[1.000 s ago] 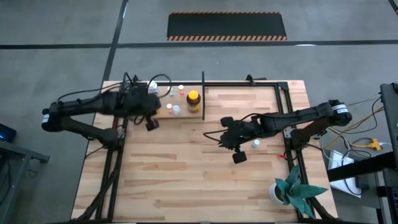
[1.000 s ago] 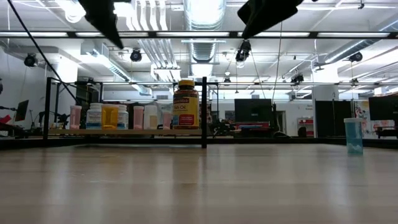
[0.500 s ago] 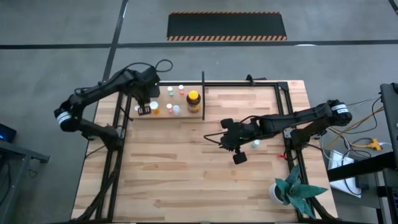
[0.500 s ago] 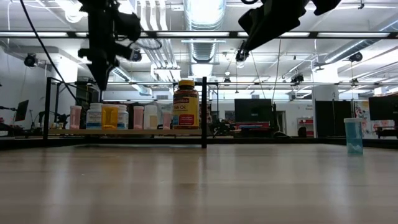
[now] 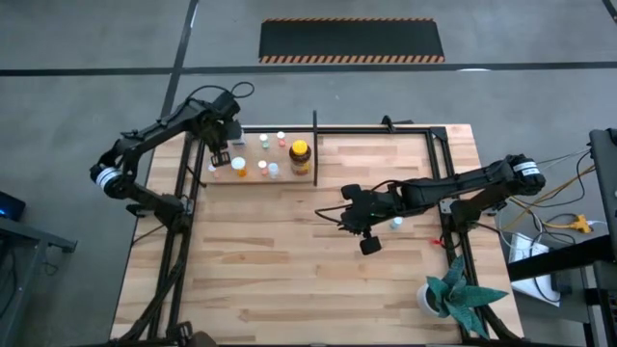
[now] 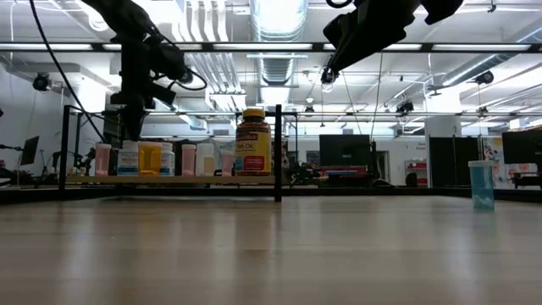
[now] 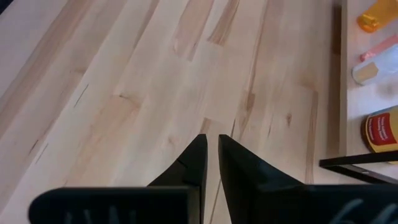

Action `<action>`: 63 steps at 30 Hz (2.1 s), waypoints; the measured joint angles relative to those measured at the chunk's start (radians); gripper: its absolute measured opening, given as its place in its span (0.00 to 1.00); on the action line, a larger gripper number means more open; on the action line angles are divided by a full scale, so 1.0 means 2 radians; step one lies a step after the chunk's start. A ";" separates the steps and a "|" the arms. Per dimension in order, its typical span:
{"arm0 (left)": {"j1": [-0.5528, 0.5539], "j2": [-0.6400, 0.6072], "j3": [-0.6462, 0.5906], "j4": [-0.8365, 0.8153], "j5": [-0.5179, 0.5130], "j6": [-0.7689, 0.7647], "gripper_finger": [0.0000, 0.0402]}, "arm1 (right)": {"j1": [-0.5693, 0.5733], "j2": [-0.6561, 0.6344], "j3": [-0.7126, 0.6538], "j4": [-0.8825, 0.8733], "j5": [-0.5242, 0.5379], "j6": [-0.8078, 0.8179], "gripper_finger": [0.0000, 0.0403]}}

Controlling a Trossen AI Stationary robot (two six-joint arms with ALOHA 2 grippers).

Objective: Pick and place medicine bottles onto shelf by color
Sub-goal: Adjust the white pill bottle on the shelf

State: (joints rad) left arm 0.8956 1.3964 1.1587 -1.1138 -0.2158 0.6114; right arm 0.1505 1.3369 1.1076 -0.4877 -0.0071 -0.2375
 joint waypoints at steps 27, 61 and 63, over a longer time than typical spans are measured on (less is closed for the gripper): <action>0.030 0.000 -0.001 0.028 -0.026 0.004 0.00 | 0.000 0.000 0.000 0.003 0.000 0.001 0.08; 0.044 -0.001 -0.001 0.030 -0.058 0.012 0.00 | 0.000 0.000 -0.001 0.003 0.000 0.001 0.08; 0.044 -0.001 -0.001 0.030 -0.058 0.012 0.00 | 0.000 0.000 -0.001 0.003 0.000 0.001 0.08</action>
State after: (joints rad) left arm 0.9829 1.3945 1.1557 -1.0542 -0.3321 0.6357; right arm 0.1505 1.3369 1.1061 -0.4808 -0.0063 -0.2352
